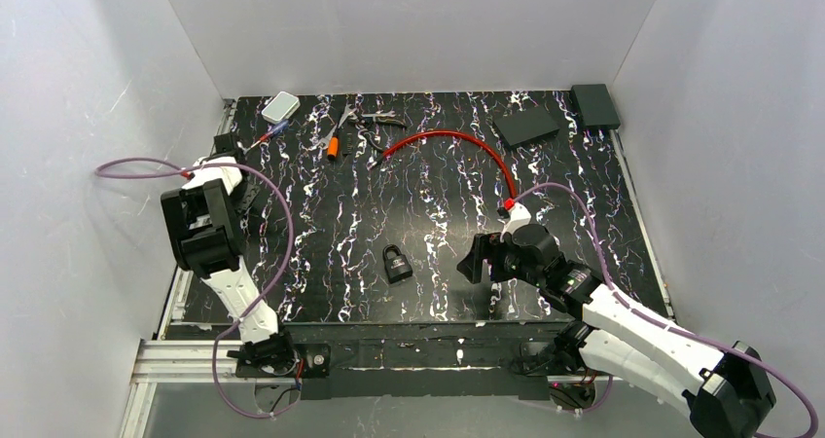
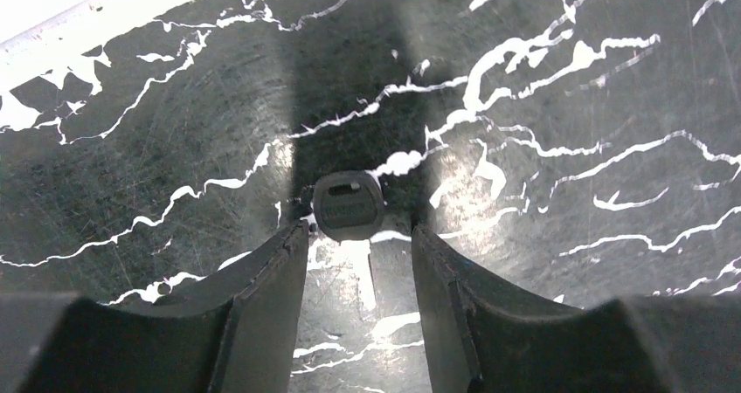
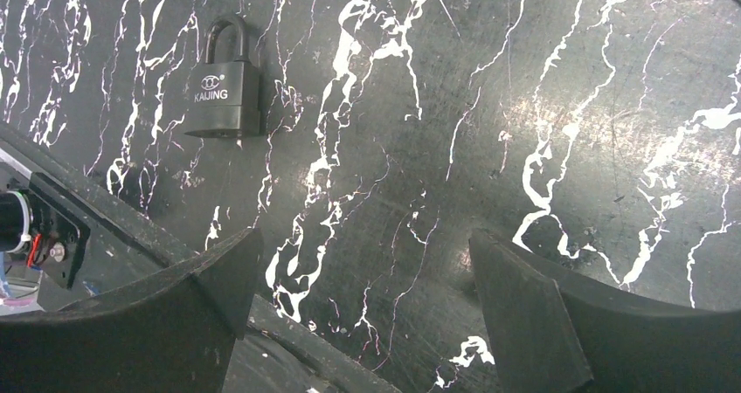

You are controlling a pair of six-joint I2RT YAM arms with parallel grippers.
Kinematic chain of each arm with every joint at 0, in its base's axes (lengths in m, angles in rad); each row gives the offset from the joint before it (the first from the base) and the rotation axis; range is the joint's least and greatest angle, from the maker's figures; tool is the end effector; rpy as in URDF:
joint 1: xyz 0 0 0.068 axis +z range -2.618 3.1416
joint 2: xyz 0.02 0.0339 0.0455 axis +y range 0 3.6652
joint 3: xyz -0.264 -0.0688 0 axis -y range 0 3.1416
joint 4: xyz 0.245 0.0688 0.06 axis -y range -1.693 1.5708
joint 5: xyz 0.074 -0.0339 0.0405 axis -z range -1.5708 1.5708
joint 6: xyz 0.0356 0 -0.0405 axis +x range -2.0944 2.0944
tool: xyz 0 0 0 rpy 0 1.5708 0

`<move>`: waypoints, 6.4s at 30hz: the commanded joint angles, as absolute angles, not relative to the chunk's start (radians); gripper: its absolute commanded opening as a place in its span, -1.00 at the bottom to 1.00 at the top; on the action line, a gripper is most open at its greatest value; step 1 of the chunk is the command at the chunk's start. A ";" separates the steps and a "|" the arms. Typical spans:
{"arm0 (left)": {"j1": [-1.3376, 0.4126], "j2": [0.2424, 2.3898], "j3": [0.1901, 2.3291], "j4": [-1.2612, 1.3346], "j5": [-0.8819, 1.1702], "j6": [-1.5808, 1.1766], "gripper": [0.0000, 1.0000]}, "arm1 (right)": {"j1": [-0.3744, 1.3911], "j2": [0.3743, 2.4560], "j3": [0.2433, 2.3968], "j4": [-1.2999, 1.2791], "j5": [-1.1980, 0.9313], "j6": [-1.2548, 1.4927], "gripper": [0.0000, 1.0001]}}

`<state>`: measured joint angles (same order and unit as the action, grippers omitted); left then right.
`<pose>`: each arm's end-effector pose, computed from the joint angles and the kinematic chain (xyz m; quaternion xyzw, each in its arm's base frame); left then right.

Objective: Unlock with the key

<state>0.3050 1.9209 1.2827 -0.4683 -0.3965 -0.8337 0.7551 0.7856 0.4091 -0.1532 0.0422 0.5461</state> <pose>0.3687 0.1305 0.1682 -0.5525 0.7792 0.1261 0.2678 0.1305 0.1208 0.2106 -0.0800 0.8637 0.2866 0.4068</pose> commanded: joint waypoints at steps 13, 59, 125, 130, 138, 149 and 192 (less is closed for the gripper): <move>0.252 1.992 1.391 -0.564 -0.474 -0.568 -0.65 | 0.759 0.747 0.390 -0.114 0.043 0.557 0.93; -0.549 1.593 1.191 -0.679 -0.167 -0.156 -0.50 | 0.759 0.720 0.485 -0.230 0.044 0.502 0.93; -0.519 1.075 0.948 -0.551 -0.678 -0.189 0.83 | 1.192 1.907 1.306 -0.376 0.399 0.555 -0.31; -0.518 1.072 0.946 -0.542 -0.670 -0.186 0.82 | 1.185 1.772 1.228 -0.283 0.393 0.538 -0.86; -0.519 1.041 0.934 -0.518 -0.676 -0.193 0.81 | 1.010 1.420 0.892 0.175 0.041 0.898 -0.97; -0.519 0.909 0.878 -0.401 -0.401 -0.227 0.75 | 0.965 1.299 0.860 0.220 -0.101 1.002 -0.97; -0.515 1.024 0.806 0.144 0.755 -0.799 -1.00 | 1.014 1.012 0.840 0.119 -0.079 0.472 0.72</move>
